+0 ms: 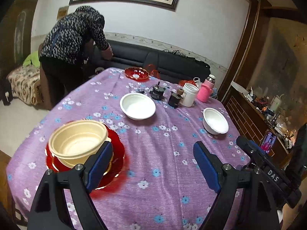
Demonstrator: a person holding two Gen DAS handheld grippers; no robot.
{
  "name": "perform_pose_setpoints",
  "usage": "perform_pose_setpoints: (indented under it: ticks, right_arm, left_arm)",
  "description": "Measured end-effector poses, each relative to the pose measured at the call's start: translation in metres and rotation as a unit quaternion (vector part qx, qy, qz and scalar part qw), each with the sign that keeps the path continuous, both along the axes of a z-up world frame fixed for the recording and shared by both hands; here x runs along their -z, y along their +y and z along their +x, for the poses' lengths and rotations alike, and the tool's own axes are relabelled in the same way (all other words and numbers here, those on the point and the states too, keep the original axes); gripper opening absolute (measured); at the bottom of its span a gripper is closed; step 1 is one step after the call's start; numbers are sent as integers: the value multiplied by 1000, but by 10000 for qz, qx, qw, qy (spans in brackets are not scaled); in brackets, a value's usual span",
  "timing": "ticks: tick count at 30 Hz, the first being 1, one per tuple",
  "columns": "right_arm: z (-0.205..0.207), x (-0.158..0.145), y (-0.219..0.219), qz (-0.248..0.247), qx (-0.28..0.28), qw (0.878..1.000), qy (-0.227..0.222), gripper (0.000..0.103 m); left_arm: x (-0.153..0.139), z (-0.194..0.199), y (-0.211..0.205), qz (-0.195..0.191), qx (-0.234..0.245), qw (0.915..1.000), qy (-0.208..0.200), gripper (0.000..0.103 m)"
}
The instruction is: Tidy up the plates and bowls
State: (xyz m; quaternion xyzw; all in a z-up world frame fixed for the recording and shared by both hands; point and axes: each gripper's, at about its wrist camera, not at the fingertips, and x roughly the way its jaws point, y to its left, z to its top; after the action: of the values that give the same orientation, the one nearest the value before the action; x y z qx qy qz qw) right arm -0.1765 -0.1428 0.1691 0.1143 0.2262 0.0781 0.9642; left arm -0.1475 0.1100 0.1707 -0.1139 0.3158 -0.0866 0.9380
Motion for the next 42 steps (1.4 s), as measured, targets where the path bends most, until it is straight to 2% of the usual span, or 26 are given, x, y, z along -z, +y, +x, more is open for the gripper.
perform_pose_setpoints:
  ticks: [5,8,14,18,21,23,26,30,37,42]
  right_arm:
    - [8,2,11,-43,-111,9999,64,80]
    - [21,5,26,-100,-265,9994,173,80]
    - [64,-24,96,-238,-973,9949,101,80]
    - [95,-38,139,103,-1533,9874,384,80]
    - [101,-26,155,404,-1731,9819,652,80]
    - [99,-11,161,220,-1686,9827,734,80]
    - [90,12,153,-66,-1488,9851,857,80]
    - [83,27,112,-62,-1084,9887,1030,80]
    - [72,25,32,102,-303,9948,971,80]
    - [73,31,12,272,-240,9947,958,80]
  left_arm:
    - [14,6,1,8,93,9998,196,85]
    - [19,9,19,-55,-39,9997,245,85]
    - [23,8,73,-246,-530,9980,232,85]
    - [27,5,102,-383,-814,9956,258,85]
    - [30,1,116,-292,-990,9944,213,85]
    - [30,0,120,-199,-1056,9941,172,85]
    - [25,-4,119,-74,-1056,9944,69,85]
    - [14,-7,111,13,-942,9955,-56,85]
    - [-6,5,79,26,-539,9985,-76,86]
    - [4,16,44,37,-150,9998,138,86]
